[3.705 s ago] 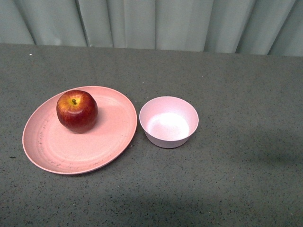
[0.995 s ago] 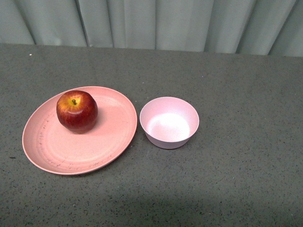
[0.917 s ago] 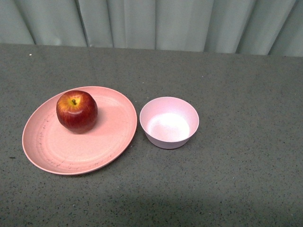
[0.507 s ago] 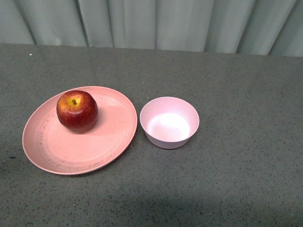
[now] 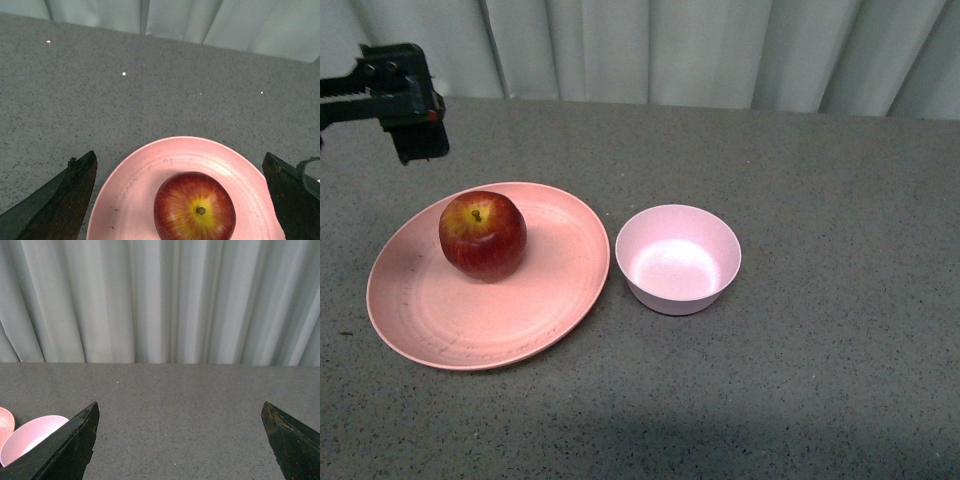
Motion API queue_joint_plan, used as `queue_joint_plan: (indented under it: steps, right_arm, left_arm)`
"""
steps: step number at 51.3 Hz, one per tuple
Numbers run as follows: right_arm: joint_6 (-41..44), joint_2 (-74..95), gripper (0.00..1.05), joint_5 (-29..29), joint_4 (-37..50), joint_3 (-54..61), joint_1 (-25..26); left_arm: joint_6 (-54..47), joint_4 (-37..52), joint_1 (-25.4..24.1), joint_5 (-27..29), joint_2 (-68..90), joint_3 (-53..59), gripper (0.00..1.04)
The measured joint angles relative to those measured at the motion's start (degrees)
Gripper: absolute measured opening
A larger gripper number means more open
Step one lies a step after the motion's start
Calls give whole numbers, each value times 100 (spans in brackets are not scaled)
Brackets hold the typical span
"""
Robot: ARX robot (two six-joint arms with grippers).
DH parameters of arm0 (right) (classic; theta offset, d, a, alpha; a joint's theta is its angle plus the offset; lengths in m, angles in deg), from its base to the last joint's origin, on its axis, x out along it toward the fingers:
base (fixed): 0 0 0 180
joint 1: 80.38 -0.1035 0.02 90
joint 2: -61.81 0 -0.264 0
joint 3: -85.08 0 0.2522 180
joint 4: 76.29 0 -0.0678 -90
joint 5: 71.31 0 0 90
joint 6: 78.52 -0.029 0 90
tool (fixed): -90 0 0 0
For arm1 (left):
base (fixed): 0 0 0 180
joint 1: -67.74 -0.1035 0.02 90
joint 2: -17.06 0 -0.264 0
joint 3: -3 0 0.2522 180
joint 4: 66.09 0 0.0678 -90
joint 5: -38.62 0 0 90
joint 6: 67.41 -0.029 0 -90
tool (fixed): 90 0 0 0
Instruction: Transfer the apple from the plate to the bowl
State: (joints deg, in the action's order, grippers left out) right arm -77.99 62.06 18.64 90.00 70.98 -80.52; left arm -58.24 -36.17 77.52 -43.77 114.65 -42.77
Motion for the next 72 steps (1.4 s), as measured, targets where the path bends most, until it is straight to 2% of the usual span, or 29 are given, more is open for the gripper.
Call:
queue_joint_plan:
  steps: [21,39,72]
  right_arm:
    - [0,0,95,0,0,0,0]
    - [0,0,95,0,0,0,0]
    - [0,0,95,0,0,0,0]
  left_arm:
    - [160,-103,166,170,1102,-610,98]
    - [186,-133,267,-138,1419,-614,98]
    - [140,-210,317,-208,1740,-614,98]
